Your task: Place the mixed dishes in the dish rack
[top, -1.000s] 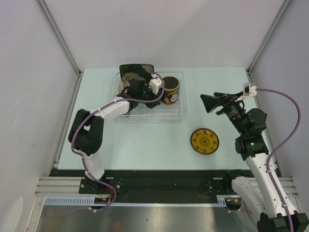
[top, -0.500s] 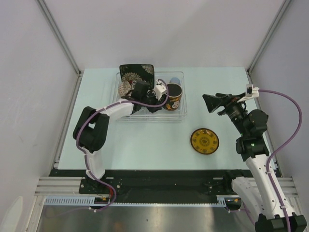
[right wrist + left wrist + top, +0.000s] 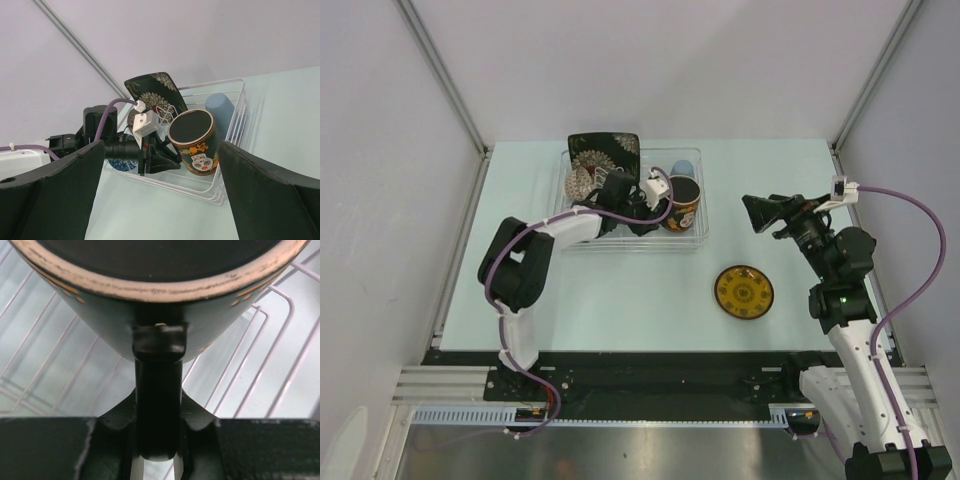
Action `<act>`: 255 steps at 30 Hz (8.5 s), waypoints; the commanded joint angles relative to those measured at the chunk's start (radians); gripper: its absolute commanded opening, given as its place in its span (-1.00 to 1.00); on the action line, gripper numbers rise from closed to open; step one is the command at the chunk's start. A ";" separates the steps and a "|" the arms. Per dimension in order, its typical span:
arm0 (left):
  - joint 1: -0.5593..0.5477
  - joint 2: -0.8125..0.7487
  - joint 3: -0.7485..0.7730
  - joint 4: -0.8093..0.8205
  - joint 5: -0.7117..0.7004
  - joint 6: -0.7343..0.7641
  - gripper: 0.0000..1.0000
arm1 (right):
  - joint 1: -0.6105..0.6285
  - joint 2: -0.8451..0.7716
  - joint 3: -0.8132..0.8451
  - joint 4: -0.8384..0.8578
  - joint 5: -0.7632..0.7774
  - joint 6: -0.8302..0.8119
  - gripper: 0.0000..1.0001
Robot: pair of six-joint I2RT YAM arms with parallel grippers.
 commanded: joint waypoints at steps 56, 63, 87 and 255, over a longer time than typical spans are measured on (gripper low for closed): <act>-0.008 0.017 0.047 0.038 0.027 0.113 -0.71 | -0.014 0.007 -0.068 0.072 -0.007 0.072 1.00; -0.014 0.063 0.084 -0.047 0.023 0.148 -0.12 | -0.017 0.002 -0.066 0.077 -0.005 0.083 1.00; 0.024 -0.233 0.197 -0.217 0.030 0.059 0.99 | 0.085 0.154 0.018 -0.569 0.385 -0.026 0.99; -0.410 -0.081 -0.105 -0.246 -0.012 0.402 0.99 | 0.236 0.521 -0.230 -0.067 -0.362 0.052 -0.01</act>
